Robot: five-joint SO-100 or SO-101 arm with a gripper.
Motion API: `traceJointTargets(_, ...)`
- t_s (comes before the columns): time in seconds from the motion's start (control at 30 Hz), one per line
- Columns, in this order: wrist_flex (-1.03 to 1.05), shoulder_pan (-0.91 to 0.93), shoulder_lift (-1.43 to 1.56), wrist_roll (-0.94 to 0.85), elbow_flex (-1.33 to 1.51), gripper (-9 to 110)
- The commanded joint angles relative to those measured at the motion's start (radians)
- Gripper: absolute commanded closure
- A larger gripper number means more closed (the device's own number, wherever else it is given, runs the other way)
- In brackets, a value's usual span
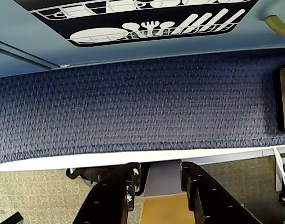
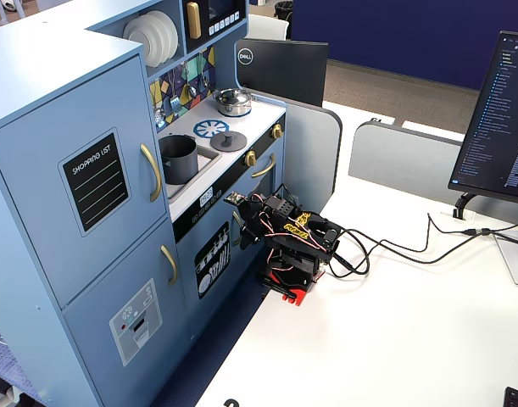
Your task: Pick up the lid from the counter and put it on the gray recipient
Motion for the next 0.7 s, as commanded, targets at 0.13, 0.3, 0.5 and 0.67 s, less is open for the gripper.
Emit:
traceJointTargets(0.13, 0.172, 0.061, -0.006, 0.034, 0.006, 101)
traceJointTargets(0.3, 0.149, 0.061, -0.006, 0.032, 0.006, 101)
traceJointTargets(0.5, 0.075, 0.12, -0.1, -0.015, -0.179, 101)
traceJointTargets(0.67, 0.101, 0.118, -0.318, 0.008, -0.62, 101)
